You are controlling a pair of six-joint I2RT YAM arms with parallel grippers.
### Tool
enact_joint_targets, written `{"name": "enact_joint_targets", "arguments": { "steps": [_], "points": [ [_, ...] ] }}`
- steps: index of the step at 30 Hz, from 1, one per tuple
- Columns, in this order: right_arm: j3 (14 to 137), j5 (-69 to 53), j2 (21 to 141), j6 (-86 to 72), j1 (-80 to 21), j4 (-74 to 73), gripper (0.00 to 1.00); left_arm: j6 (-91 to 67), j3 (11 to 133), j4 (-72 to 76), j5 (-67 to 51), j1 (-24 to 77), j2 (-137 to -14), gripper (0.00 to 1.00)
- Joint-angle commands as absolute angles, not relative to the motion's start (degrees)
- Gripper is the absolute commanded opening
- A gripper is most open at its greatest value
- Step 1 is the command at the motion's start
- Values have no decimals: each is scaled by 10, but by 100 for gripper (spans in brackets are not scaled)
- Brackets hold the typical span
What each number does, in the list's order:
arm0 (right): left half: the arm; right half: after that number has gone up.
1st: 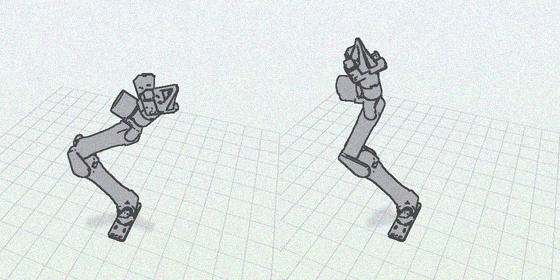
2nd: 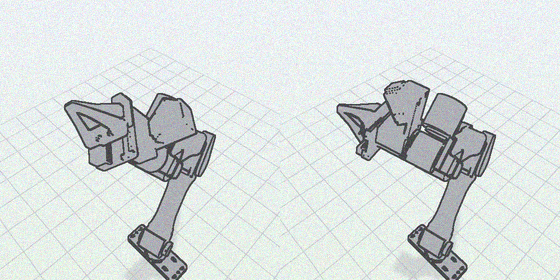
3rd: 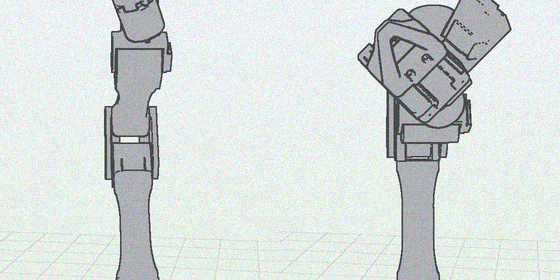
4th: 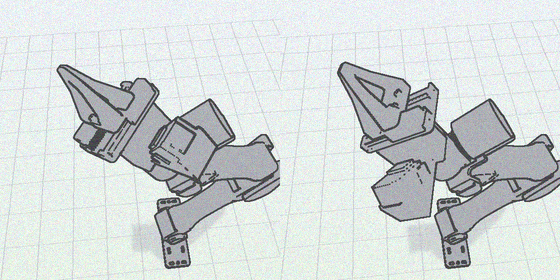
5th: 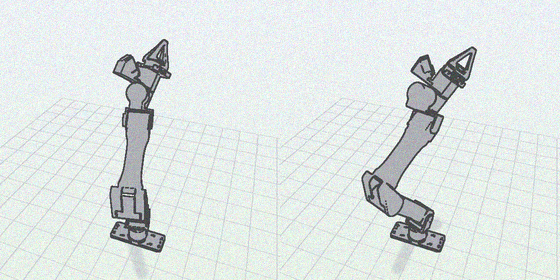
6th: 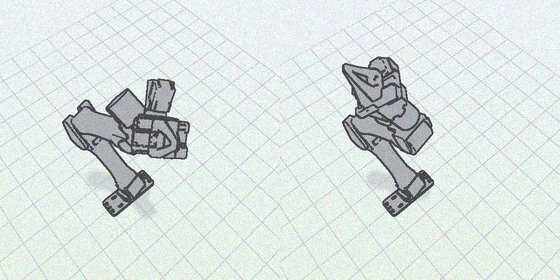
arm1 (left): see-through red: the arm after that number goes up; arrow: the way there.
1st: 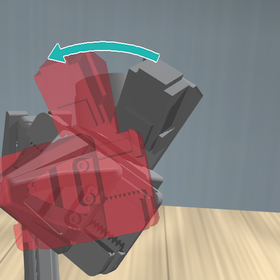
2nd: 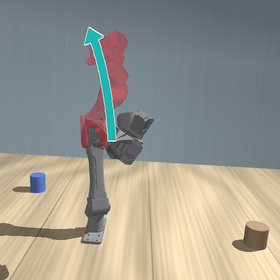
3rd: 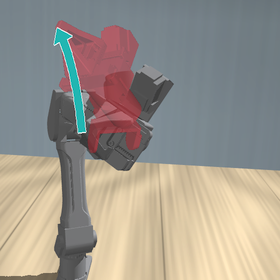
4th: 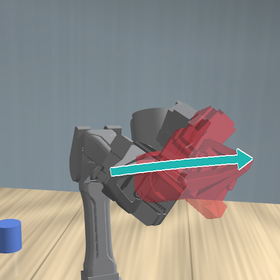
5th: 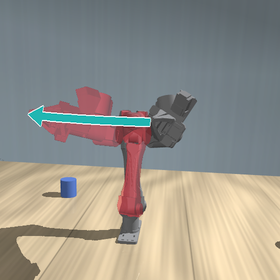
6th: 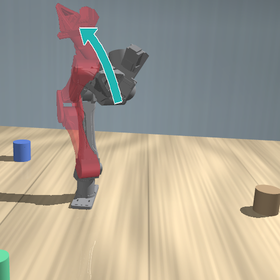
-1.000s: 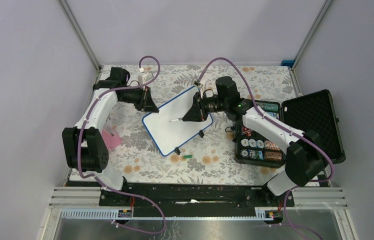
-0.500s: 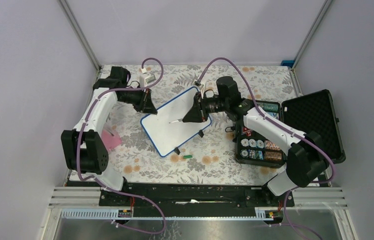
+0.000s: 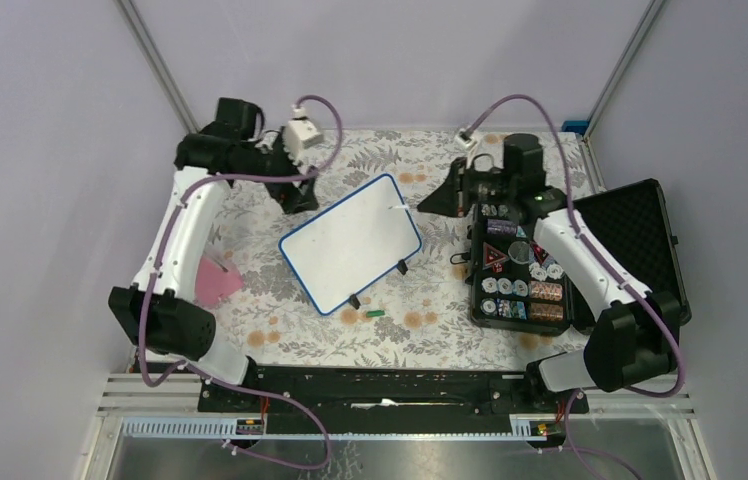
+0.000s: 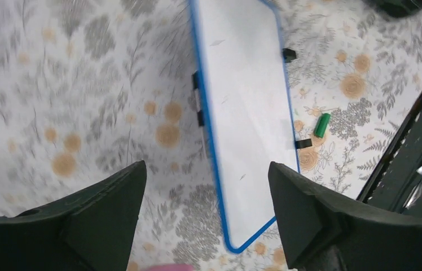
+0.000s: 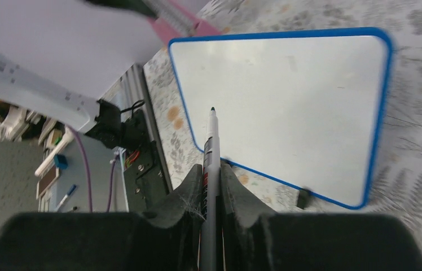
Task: Write a sentence on the whiteboard
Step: Adjust the whiteboard on the whiteboard stand.
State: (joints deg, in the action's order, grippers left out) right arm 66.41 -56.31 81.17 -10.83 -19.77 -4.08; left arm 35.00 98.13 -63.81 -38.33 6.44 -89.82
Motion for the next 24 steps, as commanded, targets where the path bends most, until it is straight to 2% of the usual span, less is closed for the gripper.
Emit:
{"name": "enact_joint_targets", "arguments": {
  "steps": [1, 5, 7, 11, 19, 24],
  "points": [
    [659, -595, 778, -122, -125, -40, 0, 460, 995, -688, -285, 217, -864, 80],
    [652, -584, 777, -153, -74, -20, 0, 548, 908, -688, -215, 348, -856, 69],
    [645, -574, 777, -171, -55, -6, 0, 587, 852, -665, -206, 405, -843, 68],
    [633, -573, 777, -200, -41, 39, 0, 655, 723, -577, -98, 529, -826, 65],
    [617, -579, 778, -226, -40, 68, 0, 750, 632, -494, -66, 551, -860, 56],
    [610, -578, 777, -221, -41, 71, 0, 770, 625, -477, -62, 553, -891, 54]
  ]
}}
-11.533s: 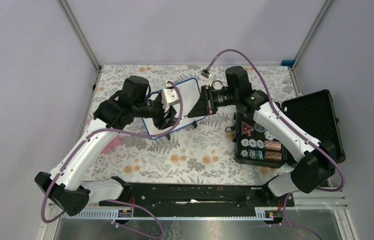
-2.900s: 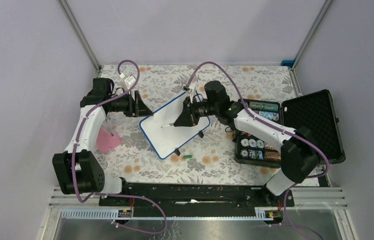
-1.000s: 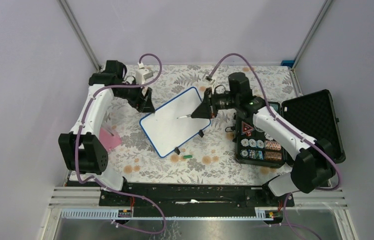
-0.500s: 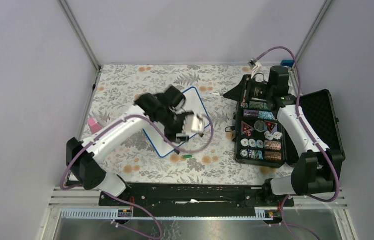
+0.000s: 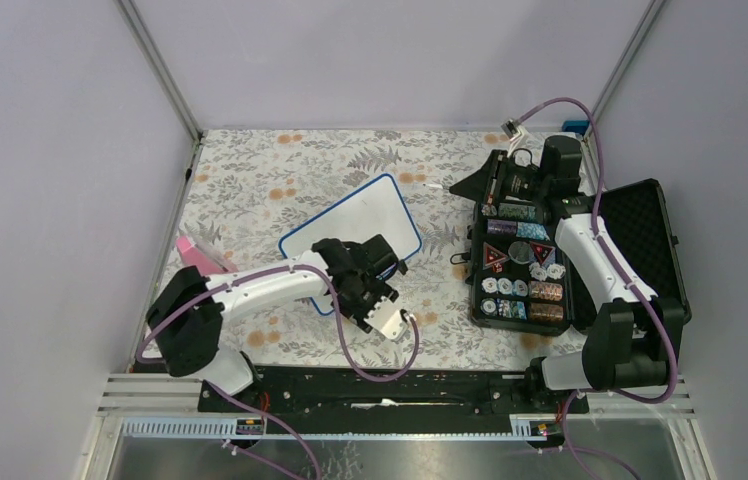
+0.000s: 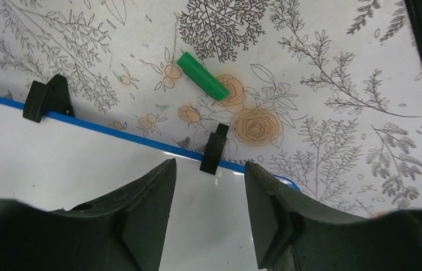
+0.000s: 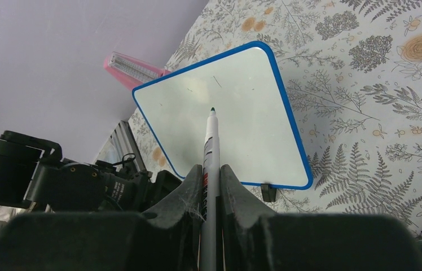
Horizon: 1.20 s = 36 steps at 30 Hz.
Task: Write a sentence on the whiteboard
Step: Adjust the whiteboard on the whiteboard stand.
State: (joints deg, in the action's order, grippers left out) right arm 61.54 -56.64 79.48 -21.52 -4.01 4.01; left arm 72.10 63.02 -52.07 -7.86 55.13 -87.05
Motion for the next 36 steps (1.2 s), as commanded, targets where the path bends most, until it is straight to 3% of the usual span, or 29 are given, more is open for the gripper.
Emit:
{"name": "enact_joint_targets", "arguments": {
  "steps": [1, 9, 16, 23, 33, 36],
  "points": [
    [609, -579, 777, -220, -41, 70, 0, 775, 624, -474, -59, 553, -897, 54],
    [606, -584, 777, -221, -40, 71, 0, 809, 579, -454, -40, 553, -927, 44],
    [604, -588, 780, -229, -40, 79, 0, 846, 546, -419, -3, 547, -931, 23],
    [603, -591, 784, -233, -40, 82, 0, 903, 541, -404, 31, 524, -940, 10],
    [604, -594, 791, -237, -40, 84, 0, 971, 505, -392, 64, 509, -932, 8],
    [604, -594, 791, -237, -40, 84, 0, 967, 517, -402, 60, 508, -928, 15]
  ]
}}
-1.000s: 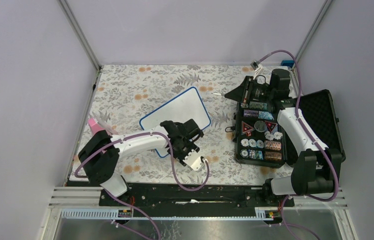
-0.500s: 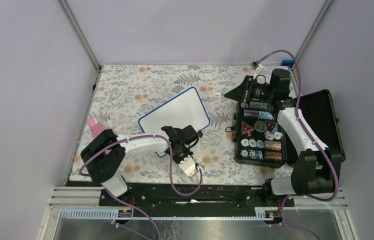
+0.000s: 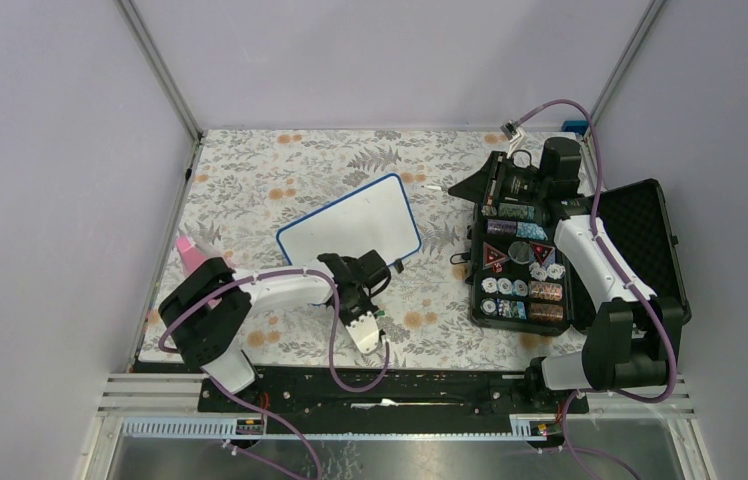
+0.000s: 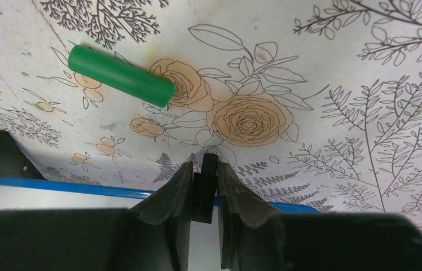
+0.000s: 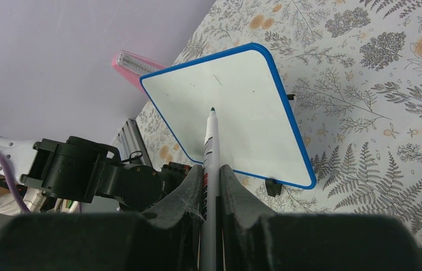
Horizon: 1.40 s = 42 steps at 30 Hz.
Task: Write a sentence on the whiteboard
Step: Adjust the whiteboard on the whiteboard stand, then hold the whiteboard on the whiteboard stand.
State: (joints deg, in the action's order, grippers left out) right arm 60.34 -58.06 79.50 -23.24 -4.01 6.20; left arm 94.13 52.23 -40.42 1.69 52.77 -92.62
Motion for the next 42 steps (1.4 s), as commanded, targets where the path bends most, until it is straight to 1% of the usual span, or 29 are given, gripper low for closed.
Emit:
{"name": "enact_joint_targets", "arguments": {
  "steps": [1, 3, 7, 9, 11, 12, 13, 16, 17, 19, 21, 24, 26, 28, 31, 35, 37, 38, 39, 42],
  "points": [
    [605, -594, 791, -237, -40, 83, 0, 966, 522, -407, 59, 507, -927, 17],
    [606, -594, 792, -236, -40, 83, 0, 970, 525, -415, 58, 506, -920, 22],
    [608, -593, 795, -239, -40, 83, 0, 993, 518, -424, 62, 497, -901, 23],
    [610, -593, 796, -240, -40, 83, 0, 996, 515, -423, 67, 493, -899, 25],
    [611, -593, 798, -240, -40, 83, 0, 993, 513, -422, 69, 491, -897, 31],
    [612, -593, 798, -240, -41, 83, 0, 987, 513, -421, 68, 491, -895, 39],
    [613, -594, 798, -241, -41, 83, 0, 981, 514, -418, 64, 492, -892, 44],
    [619, -595, 799, -242, -41, 82, 0, 946, 536, -431, 38, 492, -879, 56],
    [624, -595, 800, -243, -41, 81, 0, 919, 552, -443, 22, 493, -872, 66],
    [634, -595, 804, -246, -41, 80, 0, 864, 597, -485, -24, 494, -861, 74],
    [646, -594, 809, -249, -42, 79, 0, 785, 655, -515, -74, 495, -857, 79],
    [670, -594, 820, -249, -44, 67, 0, 651, 733, -549, -144, 483, -837, 82],
    [686, -592, 828, -242, -52, 55, 0, 552, 763, -541, -206, 448, -814, 88],
    [703, -589, 835, -231, -63, 43, 0, 437, 776, -501, -253, 387, -787, 98],
    [721, -572, 846, -217, -98, 37, 0, 272, 761, -420, -335, 257, -745, 99],
    [744, -528, 871, -194, -171, 33, 0, 84, 681, -279, -444, 38, -687, 99],
    [759, -503, 891, -180, -210, 29, 0, 15, 652, -232, -499, -39, -683, 99],
    [765, -489, 900, -174, -228, 30, 0, 5, 644, -217, -525, -70, -689, 97],
    [771, -473, 911, -167, -248, 33, 0, -18, 638, -209, -552, -95, -699, 93],
    [790, -436, 943, -153, -302, 42, 0, -38, 635, -202, -614, -145, -748, 78]
  ]
}}
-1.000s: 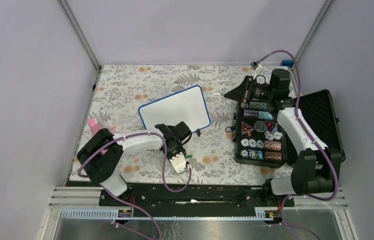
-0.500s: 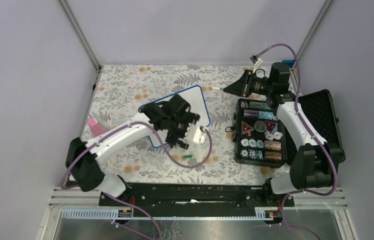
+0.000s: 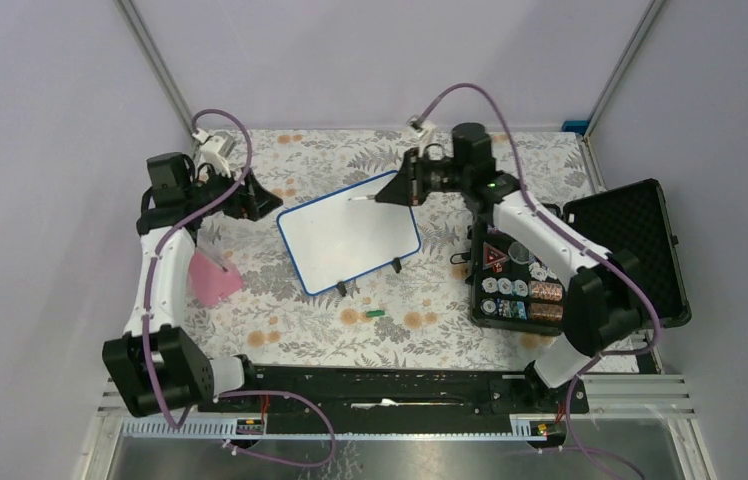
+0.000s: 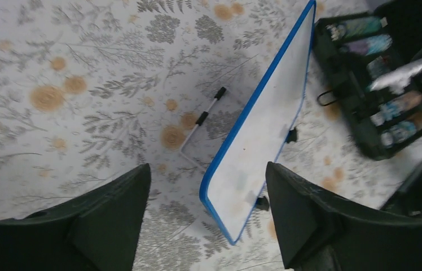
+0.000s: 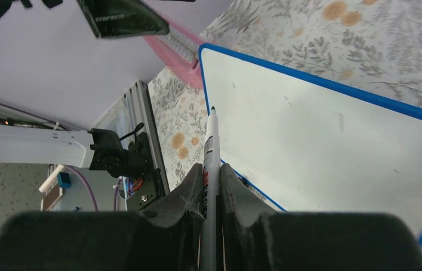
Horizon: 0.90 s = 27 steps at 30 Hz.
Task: Write a sentence on the whiteboard
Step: Hold the whiteboard on the whiteboard stand.
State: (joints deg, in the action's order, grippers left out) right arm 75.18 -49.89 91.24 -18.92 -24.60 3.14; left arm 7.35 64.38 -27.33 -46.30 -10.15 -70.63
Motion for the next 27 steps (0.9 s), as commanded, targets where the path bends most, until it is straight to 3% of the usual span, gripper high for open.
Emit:
{"name": "enact_joint_targets", "arguments": {
  "steps": [1, 11, 16, 27],
  "points": [
    [795, -426, 953, -153, -316, 47, 0, -41, 635, -204, -624, -153, -761, 74],
    [854, -313, 1020, -116, -417, 10, 0, -52, 572, -157, -656, -162, -777, 69],
    [883, -267, 1032, -93, -447, -29, 0, -67, 557, -132, -661, -161, -788, 59],
    [915, -285, 1052, -77, -463, -43, 0, -71, 548, -118, -683, -160, -808, 47]
  ]
}}
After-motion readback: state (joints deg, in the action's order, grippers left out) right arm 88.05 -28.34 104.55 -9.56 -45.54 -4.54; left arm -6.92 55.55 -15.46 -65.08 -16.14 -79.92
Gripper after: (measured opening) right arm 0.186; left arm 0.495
